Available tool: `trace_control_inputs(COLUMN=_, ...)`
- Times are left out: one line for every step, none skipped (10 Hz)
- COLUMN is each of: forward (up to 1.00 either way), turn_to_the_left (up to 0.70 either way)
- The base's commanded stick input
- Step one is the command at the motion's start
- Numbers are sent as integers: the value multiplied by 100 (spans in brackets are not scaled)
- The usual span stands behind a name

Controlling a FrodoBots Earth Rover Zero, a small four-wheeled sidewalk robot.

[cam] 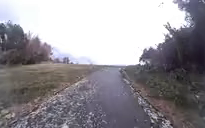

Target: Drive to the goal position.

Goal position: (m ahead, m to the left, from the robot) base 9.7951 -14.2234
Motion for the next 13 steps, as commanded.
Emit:
trace_control_inputs(forward=60, turn_to_the_left=-15)
trace_control_inputs(forward=60, turn_to_the_left=-15)
trace_control_inputs(forward=60, turn_to_the_left=-15)
trace_control_inputs(forward=60, turn_to_the_left=-15)
trace_control_inputs(forward=60, turn_to_the_left=-15)
trace_control_inputs(forward=60, turn_to_the_left=-15)
trace_control_inputs(forward=60, turn_to_the_left=-15)
trace_control_inputs(forward=60, turn_to_the_left=-15)
trace_control_inputs(forward=60, turn_to_the_left=-15)
trace_control_inputs(forward=60, turn_to_the_left=-15)
trace_control_inputs(forward=60, turn_to_the_left=-15)
trace_control_inputs(forward=60, turn_to_the_left=-15)
trace_control_inputs(forward=60, turn_to_the_left=-15)
